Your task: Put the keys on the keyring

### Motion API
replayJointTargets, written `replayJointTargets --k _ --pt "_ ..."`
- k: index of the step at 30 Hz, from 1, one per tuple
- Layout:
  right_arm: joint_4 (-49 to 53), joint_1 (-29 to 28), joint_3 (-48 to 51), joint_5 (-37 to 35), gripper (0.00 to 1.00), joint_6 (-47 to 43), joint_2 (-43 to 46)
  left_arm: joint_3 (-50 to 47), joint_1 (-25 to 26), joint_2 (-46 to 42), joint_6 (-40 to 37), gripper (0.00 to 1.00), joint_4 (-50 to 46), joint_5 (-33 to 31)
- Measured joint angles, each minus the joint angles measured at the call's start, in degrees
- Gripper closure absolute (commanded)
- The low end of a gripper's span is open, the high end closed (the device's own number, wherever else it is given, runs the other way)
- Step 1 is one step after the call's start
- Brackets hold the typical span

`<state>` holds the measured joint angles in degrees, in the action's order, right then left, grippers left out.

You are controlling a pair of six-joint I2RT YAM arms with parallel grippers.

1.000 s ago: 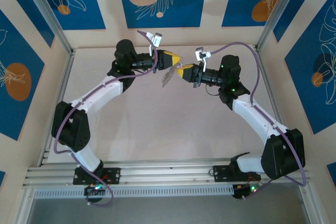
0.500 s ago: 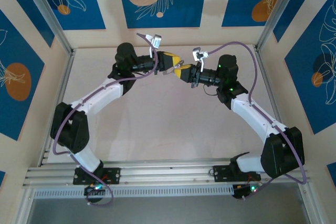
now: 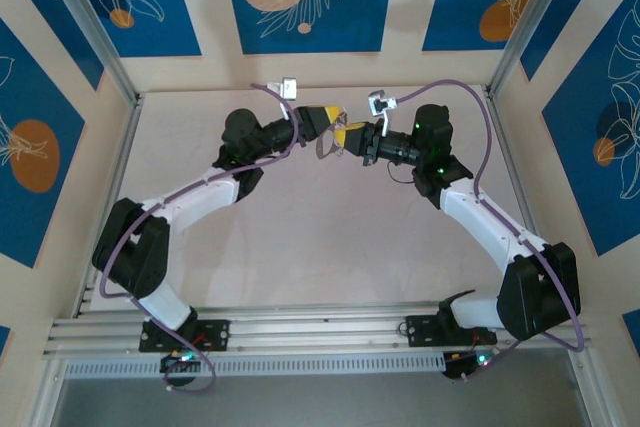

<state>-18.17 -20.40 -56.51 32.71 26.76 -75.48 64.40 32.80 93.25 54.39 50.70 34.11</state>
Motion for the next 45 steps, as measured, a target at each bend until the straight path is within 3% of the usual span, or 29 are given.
replayJointTargets --k 9,13,17,28,35,45 --pt "1.66 -0.33 -1.46 1.05 0.98 0.09 -0.09 -0.07 1.05 -0.11 1.73 1.00 1.29 -1.88" --pt "2.45 0.42 -1.86 3.10 0.72 0.39 -0.09 -0.07 1.20 -0.11 2.12 1.00 1.86 -2.16" --pt "1.97 3.06 -0.57 6.10 0.61 1.55 0.57 -0.04 1.29 -0.11 2.10 1.00 2.23 -2.51" --pt "-5.03 11.54 4.28 7.98 0.59 9.40 6.99 0.15 1.38 -0.11 0.74 1.00 1.99 -2.71" --pt "-14.40 10.62 3.98 2.38 0.60 17.11 5.70 0.15 1.38 -0.11 0.57 1.00 2.01 -2.82" --pt "-21.44 4.63 1.53 -3.96 0.59 22.01 -1.09 0.15 1.64 -0.11 0.59 1.00 2.64 -4.87"
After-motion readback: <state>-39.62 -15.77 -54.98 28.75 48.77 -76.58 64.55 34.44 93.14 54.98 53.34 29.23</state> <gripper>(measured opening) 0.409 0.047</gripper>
